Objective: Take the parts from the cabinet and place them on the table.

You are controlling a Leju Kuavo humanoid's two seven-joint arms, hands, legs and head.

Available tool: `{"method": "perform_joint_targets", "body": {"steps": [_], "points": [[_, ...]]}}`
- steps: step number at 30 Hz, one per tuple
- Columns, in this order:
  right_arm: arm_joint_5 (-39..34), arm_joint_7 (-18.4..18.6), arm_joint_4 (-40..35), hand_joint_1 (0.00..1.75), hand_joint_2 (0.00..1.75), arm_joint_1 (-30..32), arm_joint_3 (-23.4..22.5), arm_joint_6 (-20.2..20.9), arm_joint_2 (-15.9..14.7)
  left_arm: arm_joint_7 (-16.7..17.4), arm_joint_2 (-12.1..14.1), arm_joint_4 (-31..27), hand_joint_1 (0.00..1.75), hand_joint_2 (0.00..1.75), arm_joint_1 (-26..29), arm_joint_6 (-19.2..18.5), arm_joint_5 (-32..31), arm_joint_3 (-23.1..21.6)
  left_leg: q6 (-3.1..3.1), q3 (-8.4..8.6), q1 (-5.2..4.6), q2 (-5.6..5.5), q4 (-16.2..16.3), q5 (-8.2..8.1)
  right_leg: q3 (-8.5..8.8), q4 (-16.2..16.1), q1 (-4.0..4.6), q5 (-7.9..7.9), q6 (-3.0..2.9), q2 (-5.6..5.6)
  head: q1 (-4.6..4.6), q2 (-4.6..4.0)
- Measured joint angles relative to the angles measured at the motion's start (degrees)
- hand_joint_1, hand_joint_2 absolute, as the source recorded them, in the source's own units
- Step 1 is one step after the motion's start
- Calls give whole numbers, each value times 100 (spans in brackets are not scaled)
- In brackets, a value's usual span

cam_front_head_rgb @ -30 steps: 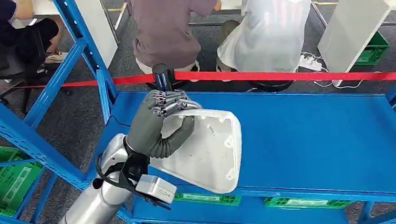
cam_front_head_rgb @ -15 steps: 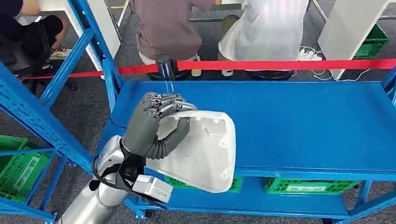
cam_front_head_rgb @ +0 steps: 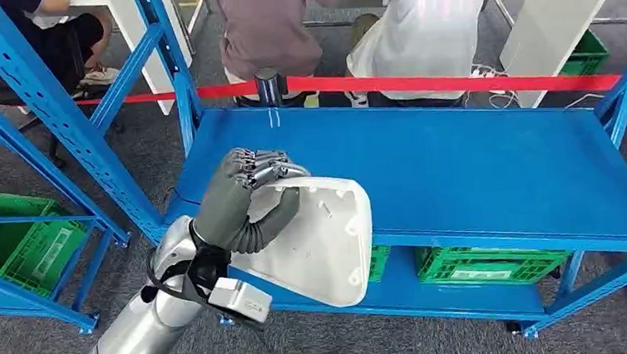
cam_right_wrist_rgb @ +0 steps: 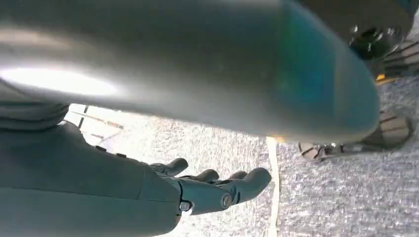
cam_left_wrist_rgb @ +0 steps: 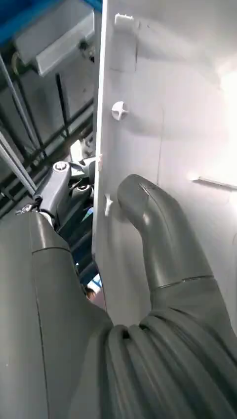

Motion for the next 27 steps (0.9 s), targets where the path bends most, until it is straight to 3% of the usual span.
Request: {"method": "perform_joint_targets", "body": {"steps": [1, 2, 3, 4, 5, 6, 7, 8, 9, 10, 11, 12, 13, 16, 17, 18, 19, 21, 22, 23, 24, 25, 26, 27], "points": [[0, 0, 0, 0, 0, 4, -2, -2, 0, 2, 0, 0, 175, 175, 3, -2, 9, 0, -34, -1, 2, -1, -35, 55, -22, -6, 8, 47, -37, 0, -5, 0], [0, 0, 6, 0, 0, 11, -2, 0, 34, 4, 22, 9, 175, 175, 8, -7, 20, 2, -69, -35, -18, -10, -17, 60, -95, -64, -66, 142, -83, -28, 10, 0], [0, 0, 4, 0, 0, 2, -9, 0, 37, 4, 28, 4, 175, 175, 8, -7, 33, 9, -104, -105, -8, -17, 89, -157, -166, -69, -69, 203, -131, -48, 8, 0], [0, 0, 4, 0, 0, 2, -9, -2, 37, 9, 37, 4, 175, 175, 14, -11, 33, 11, -134, -190, 14, -15, 347, -494, -237, -68, -77, 268, -171, -53, -15, 0], [0, 0, 4, 0, 0, 7, -9, -2, 39, 24, 46, 4, 175, 175, 35, -11, 35, 13, -177, -305, 39, -14, 751, -853, -316, -68, -77, 332, -169, -56, -22, 0], [4, 0, 7, 0, 0, 12, -11, -2, 39, 24, 57, 2, 175, 175, 68, -11, 35, 15, -208, -387, 59, -13, 1163, -1110, -397, -65, -77, 397, -166, -60, -27, 0], [9, 0, 7, 0, 0, 20, -11, -2, 39, 24, 70, -4, 175, 175, 123, -11, 35, 24, -235, -438, 75, -12, 1535, -1224, -488, -60, -78, 466, -157, -65, -24, 0], [11, 2, 7, 0, 0, 25, -13, -4, 44, 28, 81, -24, 175, 175, 183, -11, 31, 39, -252, -404, 93, -11, 1704, -1144, -554, -55, -83, 530, -145, -72, -26, 0], [11, 7, 7, 0, 0, 32, -17, -22, 52, 31, 96, -42, 175, 175, 227, -9, 29, 52, -264, -258, 108, -10, 1625, -932, -640, -46, -87, 602, -126, -72, -29, 0], [11, 7, 7, 0, 0, 39, -24, -39, 57, 37, 101, -55, 175, 175, 242, -9, 26, 57, -268, -22, 118, -9, 1351, -710, -719, -40, -94, 653, -102, -77, -29, 0], [18, 7, 7, 0, 0, 40, -33, -42, 63, 37, 107, -74, 175, 175, 246, -7, 24, 68, -270, 349, 125, -8, 844, -554, -797, -23, -105, 713, -72, -79, -29, 0], [20, 7, 7, 0, 0, 32, -39, -57, 66, 37, 109, -102, 175, 175, 247, -2, 22, 87, -261, 731, 131, -10, 315, -614, -837, -2, -107, 760, -43, -79, -33, 0], [30, 7, 7, 0, 0, 31, -44, -65, 66, 37, 109, -129, 175, 175, 252, 2, 22, 105, -224, 1033, 92, -14, -151, -820, -877, 20, -88, 803, -2, -70, -35, 0], [74, 50, 7, 0, 0, 36, -52, -125, 66, 31, 133, -190, 175, 175, 340, 46, -2, 170, -66, 918, 46, -15, -164, -785, -879, -38, -113, 968, 119, -74, -26, 0], [90, 79, 7, 0, 0, 58, -55, -127, 66, 22, 144, -192, 175, 175, 381, 50, -24, 186, 17, 868, 50, -1, -200, -704, -894, -62, -114, 1031, 172, -65, -33, 0], [103, 96, 7, 0, 0, 55, -61, -131, 63, 18, 151, -190, 175, 175, 409, 61, -28, 203, 73, 817, 77, 39, -215, -626, -957, 0, -146, 909, 183, -52, -27, 0], [103, 105, 7, 0, 0, 46, -63, -131, 66, 7, 157, -197, 175, 175, 431, 68, -39, 210, 120, 728, 78, 28, -225, -546, -1041, 211, -130, 553, 205, -44, -11, 0], [105, 105, 7, 0, 0, 48, -63, -127, 68, -22, 173, -201, 175, 175, 492, 77, -46, 219, 149, 554, 65, 28, -206, -393, -1246, 1033, -134, -158, 247, -42, 17, 0], [105, 103, 7, 0, 0, 44, -63, -129, 68, -22, 188, -201, 175, 175, 528, 79, -52, 225, 153, 446, 53, 37, -186, -321, -1317, 1443, -129, -324, 257, -42, 22, 0], [109, 103, 7, 0, 0, 43, -63, -131, 68, -22, 194, -199, 175, 175, 551, 81, -54, 227, 149, 339, 46, 40, -160, -260, -1315, 1686, -125, -295, 259, -42, 19, 0], [118, 103, 7, 0, 0, 43, -63, -131, 66, -22, 199, -199, 175, 175, 568, 81, -54, 230, 140, 231, 42, 40, -125, -202, -1215, 1708, -123, -134, 251, -42, 24, 0], [122, 101, 7, 0, 0, 43, -63, -135, 66, -22, 199, -199, 175, 175, 575, 81, -55, 232, 130, 116, 41, 41, -86, -146, -1004, 1519, -121, 94, 233, -42, 24, 0], [127, 101, 7, 0, 0, 39, -63, -138, 66, -22, 199, -201, 175, 175, 574, 81, -57, 232, 117, 15, 40, 39, -48, -95, -708, 1175, -116, 251, 204, -41, 24, 0], [131, 92, 5, 0, 0, 23, -63, -138, 66, -22, 195, -203, 175, 175, 570, 79, -57, 232, 95, -65, 42, 36, 3, -36, -255, 617, -102, 230, 160, -34, 24, 0]]}}
